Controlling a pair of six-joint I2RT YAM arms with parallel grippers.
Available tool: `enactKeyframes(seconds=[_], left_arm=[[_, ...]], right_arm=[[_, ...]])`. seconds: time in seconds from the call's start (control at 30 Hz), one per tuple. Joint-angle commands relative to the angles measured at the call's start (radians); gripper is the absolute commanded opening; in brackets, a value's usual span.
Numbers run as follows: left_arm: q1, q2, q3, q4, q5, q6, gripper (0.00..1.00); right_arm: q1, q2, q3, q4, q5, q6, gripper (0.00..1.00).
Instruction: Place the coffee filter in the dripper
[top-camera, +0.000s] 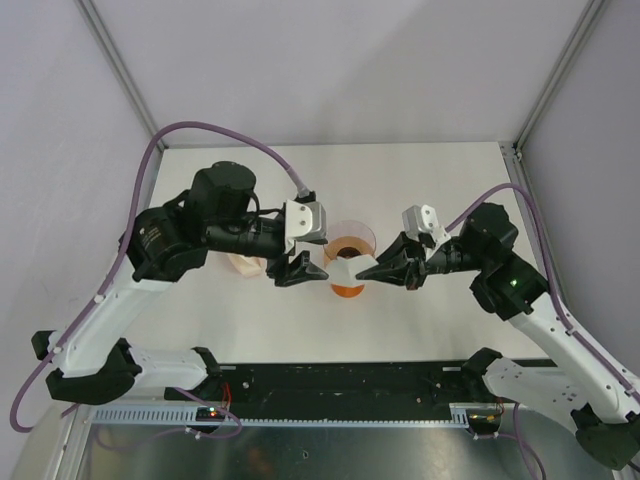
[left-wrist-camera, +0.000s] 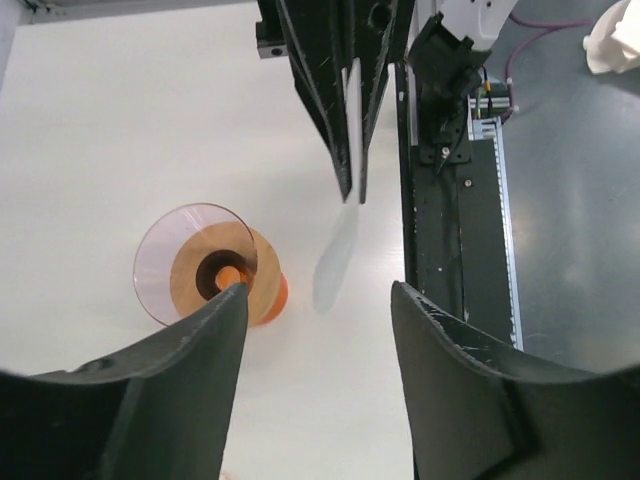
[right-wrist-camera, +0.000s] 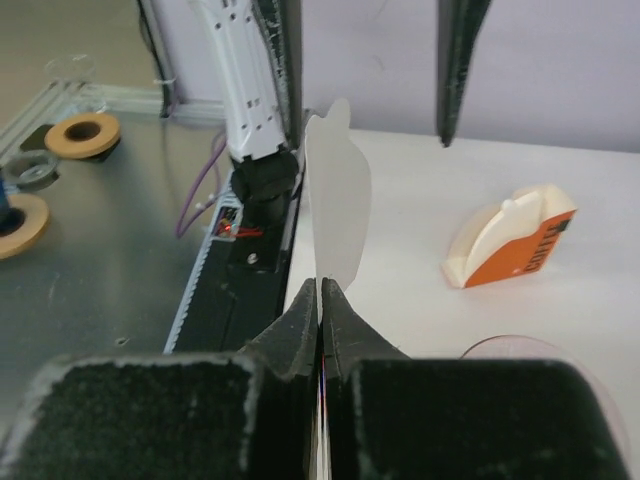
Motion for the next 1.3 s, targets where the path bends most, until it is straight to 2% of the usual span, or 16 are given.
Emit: enactKeyframes(seconds=[0.0,0.13,0.23,0.37,0.63,0.7,0.8,0.9,1.03,1.27], left_arm=[[0.003,-0.036,-0.039,-0.008,-0.002,0.034,0.66],[0.002,-0.033,-0.049,-0.012,0.013,0.055,0.69],[-0.003,-0.023,-0.024,-0.011,0.036,0.057,0.66],[-0.02,-0.015,-0.021,-0.027,0.072,0.063,0.47],[-0.037,-0.01,-0.015,-0.076,0.123,0.103,0.17],[-0.037,-0.009,-0.004,-0.089,0.143,0.113,0.2],[-0.037,-0.012,-0.004,-0.123,0.165,0.148,0.3],[-0.037,-0.014,-0.002,-0.143,0.181,0.174,0.34],[-0.037,-0.005,0.015,-0.146,0.205,0.167,0.35],[-0.04,0.011,0.024,-0.118,0.201,0.125,0.3]], right_arm=[[-0.004,0.0,0.043,-0.173,-0.106,-0.118,0.0],[0.017,0.025,0.058,-0.224,-0.129,-0.153,0.0],[0.047,0.046,0.082,-0.283,-0.117,-0.2,0.0],[0.086,0.067,0.115,-0.34,-0.065,-0.239,0.0],[0.113,0.07,0.134,-0.359,-0.032,-0.257,0.0],[0.115,0.071,0.136,-0.359,-0.025,-0.256,0.0],[0.116,0.07,0.137,-0.362,-0.011,-0.259,0.0],[0.116,0.071,0.138,-0.364,-0.003,-0.258,0.0],[0.117,0.076,0.141,-0.356,-0.008,-0.253,0.0],[0.119,0.075,0.141,-0.357,-0.003,-0.254,0.0]])
